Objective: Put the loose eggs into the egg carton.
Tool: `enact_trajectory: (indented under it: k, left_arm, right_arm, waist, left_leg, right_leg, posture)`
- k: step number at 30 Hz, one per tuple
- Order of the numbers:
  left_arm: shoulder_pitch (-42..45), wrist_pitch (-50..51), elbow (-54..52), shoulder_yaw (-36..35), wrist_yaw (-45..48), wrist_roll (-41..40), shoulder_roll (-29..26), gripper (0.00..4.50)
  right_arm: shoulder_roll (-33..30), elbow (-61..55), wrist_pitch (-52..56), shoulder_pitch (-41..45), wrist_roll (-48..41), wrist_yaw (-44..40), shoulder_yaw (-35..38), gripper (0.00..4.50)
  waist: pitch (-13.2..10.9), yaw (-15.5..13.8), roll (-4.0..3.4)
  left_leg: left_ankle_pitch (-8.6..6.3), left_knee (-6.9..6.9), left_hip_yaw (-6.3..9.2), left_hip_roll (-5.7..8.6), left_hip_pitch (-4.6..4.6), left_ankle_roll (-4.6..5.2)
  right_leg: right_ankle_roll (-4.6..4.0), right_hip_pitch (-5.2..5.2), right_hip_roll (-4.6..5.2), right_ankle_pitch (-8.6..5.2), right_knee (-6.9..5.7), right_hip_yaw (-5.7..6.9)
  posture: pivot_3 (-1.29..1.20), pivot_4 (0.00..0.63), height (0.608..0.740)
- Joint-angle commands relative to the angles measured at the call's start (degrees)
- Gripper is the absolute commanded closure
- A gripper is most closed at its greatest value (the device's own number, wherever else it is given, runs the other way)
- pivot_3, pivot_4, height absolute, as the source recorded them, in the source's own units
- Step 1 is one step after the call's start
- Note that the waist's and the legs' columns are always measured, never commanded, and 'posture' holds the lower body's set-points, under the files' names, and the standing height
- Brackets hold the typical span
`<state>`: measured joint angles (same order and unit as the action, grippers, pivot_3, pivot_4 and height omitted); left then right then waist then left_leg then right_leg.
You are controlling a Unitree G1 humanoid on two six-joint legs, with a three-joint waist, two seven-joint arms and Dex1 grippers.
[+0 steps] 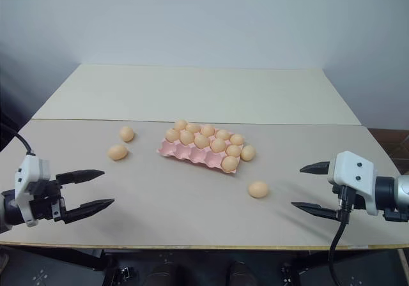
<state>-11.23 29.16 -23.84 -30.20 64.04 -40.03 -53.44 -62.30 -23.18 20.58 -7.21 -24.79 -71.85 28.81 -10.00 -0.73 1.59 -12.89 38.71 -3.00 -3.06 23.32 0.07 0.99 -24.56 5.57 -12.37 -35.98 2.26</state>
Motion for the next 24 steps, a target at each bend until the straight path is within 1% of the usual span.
enact_trajectory:
  k: [1,4,5,8,15,19,24]
  left_arm:
    - [0.8,2.8,-0.4,-2.0,0.3,-3.2,-1.1,0.04]
    - [2.2,5.1,-0.7,-2.4,-2.4,-5.2,-0.5,0.04]
    - [2.6,4.0,-0.6,-2.0,-2.7,-4.1,-0.3,0.04]
    - [2.6,2.1,-0.7,-1.4,-2.4,-2.0,-0.3,0.04]
    - [2.1,1.9,-0.3,-1.5,-1.0,-1.9,-0.6,0.04]
    - [2.6,2.8,0.2,-1.8,-0.3,-2.1,-1.4,0.04]
    - [2.3,3.2,-0.5,-2.1,-0.1,-2.3,-1.5,0.04]
  right_arm:
    - [-0.5,-1.5,-0.4,-0.1,-0.1,0.4,1.9,0.00]
    - [-0.4,-1.6,-0.5,-0.4,0.0,0.5,2.1,0.00]
    - [-0.4,-1.6,-0.6,-0.5,0.1,0.5,2.1,0.00]
    - [-0.5,-1.6,-0.9,-0.7,0.3,0.6,2.0,0.00]
    - [-0.1,-2.5,-0.7,-1.2,0.4,1.1,2.1,0.00]
    - [1.4,-4.6,0.0,-2.7,-0.1,2.4,2.0,0.00]
    - [1.7,-4.6,-0.7,-3.2,1.2,3.3,-0.1,0.00]
  waist:
    - [0.0,0.0,0.00]
    - [0.0,0.0,0.00]
    - [0.0,0.0,0.00]
    - [0.0,0.0,0.00]
    - [0.0,0.0,0.00]
    - [0.0,0.0,0.00]
    - [0.0,0.0,0.00]
  left_leg:
    - [0.00,0.00,0.00,0.00,0.00,0.00]
    - [0.00,-0.01,-0.01,0.00,0.02,0.00]
    - [0.00,-0.01,-0.01,0.00,0.02,0.00]
    - [0.00,-0.01,-0.01,0.01,0.01,0.00]
    - [0.00,-0.01,-0.02,0.00,0.01,0.00]
    - [0.00,-0.01,-0.01,0.00,0.02,0.00]
    - [0.00,-0.01,-0.03,0.02,0.02,0.00]
  right_leg:
    - [0.00,0.00,0.00,0.00,0.00,0.00]
    - [0.00,-0.01,0.00,0.00,0.00,0.00]
    - [0.00,-0.01,0.00,0.00,0.00,0.00]
    - [0.00,0.00,0.00,0.00,0.00,-0.01]
    - [0.00,-0.02,-0.01,0.00,0.00,-0.01]
    - [0.00,-0.02,-0.01,0.00,0.00,-0.01]
    - [0.00,-0.02,0.02,0.00,0.01,-0.02]
  posture:
    - [0.00,0.150,0.740]
    - [0.00,0.150,0.740]
    - [0.00,0.150,0.740]
    - [0.00,0.150,0.740]
    - [0.00,0.150,0.740]
    - [0.00,0.150,0.740]
    - [0.00,0.150,0.740]
